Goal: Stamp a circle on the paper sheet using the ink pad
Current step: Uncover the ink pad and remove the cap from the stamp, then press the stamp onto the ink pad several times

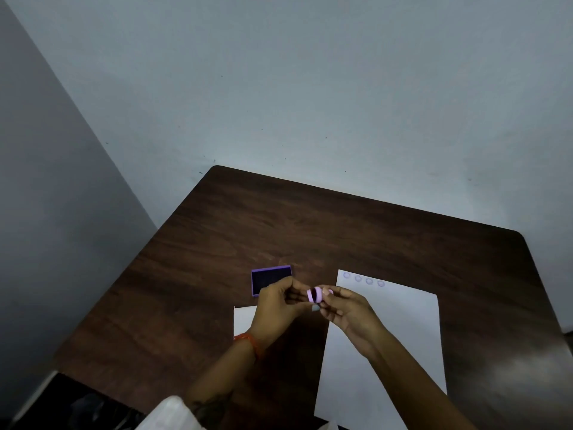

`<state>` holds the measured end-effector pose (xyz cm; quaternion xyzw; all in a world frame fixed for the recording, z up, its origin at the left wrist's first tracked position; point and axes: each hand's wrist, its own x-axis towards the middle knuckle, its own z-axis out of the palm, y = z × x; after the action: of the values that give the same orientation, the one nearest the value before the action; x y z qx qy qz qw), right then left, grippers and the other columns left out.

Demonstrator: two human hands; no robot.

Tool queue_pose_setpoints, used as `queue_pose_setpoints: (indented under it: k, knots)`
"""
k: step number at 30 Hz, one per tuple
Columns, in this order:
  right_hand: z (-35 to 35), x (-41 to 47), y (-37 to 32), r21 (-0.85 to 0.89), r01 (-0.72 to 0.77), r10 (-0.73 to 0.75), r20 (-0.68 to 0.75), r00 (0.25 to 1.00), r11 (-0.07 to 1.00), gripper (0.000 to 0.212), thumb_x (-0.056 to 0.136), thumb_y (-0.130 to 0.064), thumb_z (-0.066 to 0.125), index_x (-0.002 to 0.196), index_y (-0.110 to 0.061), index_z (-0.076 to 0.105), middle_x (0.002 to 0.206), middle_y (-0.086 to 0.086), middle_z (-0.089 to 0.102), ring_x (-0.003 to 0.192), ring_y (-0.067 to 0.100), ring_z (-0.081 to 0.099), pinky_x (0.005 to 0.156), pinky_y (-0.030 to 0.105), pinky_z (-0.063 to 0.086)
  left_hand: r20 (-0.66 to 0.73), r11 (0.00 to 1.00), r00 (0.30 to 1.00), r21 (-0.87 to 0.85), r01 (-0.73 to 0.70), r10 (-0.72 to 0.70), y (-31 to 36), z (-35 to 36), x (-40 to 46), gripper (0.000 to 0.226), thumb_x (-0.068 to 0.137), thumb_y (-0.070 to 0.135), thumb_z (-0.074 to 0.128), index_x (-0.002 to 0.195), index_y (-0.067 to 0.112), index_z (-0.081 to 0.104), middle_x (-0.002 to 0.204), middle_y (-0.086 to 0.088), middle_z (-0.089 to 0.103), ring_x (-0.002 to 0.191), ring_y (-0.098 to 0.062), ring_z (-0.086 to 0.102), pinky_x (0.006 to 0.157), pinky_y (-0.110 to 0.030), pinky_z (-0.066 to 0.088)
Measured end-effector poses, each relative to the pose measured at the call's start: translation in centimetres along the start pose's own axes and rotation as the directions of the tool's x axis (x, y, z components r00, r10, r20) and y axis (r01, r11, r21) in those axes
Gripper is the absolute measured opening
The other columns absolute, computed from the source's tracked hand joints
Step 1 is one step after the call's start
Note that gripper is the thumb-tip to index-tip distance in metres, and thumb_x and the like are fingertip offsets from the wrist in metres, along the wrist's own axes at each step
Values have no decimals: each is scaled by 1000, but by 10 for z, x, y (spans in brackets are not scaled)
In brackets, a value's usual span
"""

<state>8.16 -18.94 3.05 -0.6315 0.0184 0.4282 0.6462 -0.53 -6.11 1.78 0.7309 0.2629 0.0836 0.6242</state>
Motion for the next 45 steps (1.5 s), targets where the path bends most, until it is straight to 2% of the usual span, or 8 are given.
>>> queue_pose_setpoints:
  k: [10,14,21,25,30,34,39,45]
  knots:
    - [-15,-4,-6,540,-169,103,150,983,824,28,87,4,51,74,-1,76,77,15,77,63,19,73,55,24,61,99,990,987,62,124,-130,-24,9,6,22,79,9,69,100,16,67,99,5,69,91,-5,64,70,-8,49]
    - [-15,-3,-7,573,-160,78,164,983,804,29,86,5,49,75,0,75,78,17,76,65,21,73,55,26,61,110,950,991,311,40,-77,-36,17,10,21,79,13,69,101,14,69,106,-2,70,96,-10,62,93,-26,49]
    - [-11,-5,-12,586,-134,45,164,985,799,13,70,3,65,76,-1,75,78,17,77,67,23,74,53,27,61,110,855,994,515,-68,13,-43,22,14,21,81,17,66,102,17,67,113,-2,68,103,-13,59,88,-16,37]
    - [-13,0,-8,606,-129,2,205,979,785,64,22,-3,95,82,-1,75,87,19,76,78,27,74,56,30,61,92,836,996,545,-65,18,-47,19,15,30,81,16,68,110,16,64,121,-3,60,110,-17,54,90,-16,34]
    - [-8,1,-9,576,-114,-3,198,980,809,54,26,-2,93,77,-2,76,83,16,77,74,24,75,55,28,61,-5,855,995,512,-80,96,-38,-7,16,37,80,17,68,116,20,59,123,0,53,101,-9,52,90,-18,40]
    - [-1,13,-8,460,-118,77,106,991,880,17,83,2,58,88,-3,73,82,11,77,73,17,73,60,21,60,-206,817,960,576,-39,190,-40,-43,24,53,75,21,73,124,19,53,128,-4,51,122,-23,45,102,-34,41]
    - [27,31,-10,-93,43,-42,15,999,995,18,84,-1,60,97,-13,67,104,9,69,95,19,65,71,20,56,-36,791,997,611,-28,63,-54,-72,37,83,77,32,70,144,20,22,156,-1,21,145,-23,4,118,-48,3]
    - [76,58,-2,-718,414,-442,164,882,560,17,82,-16,66,98,-12,70,97,8,72,89,19,65,76,24,53,60,769,998,639,-16,-29,-71,-83,50,82,84,39,62,146,21,11,158,0,8,145,-23,-5,117,-45,-9]
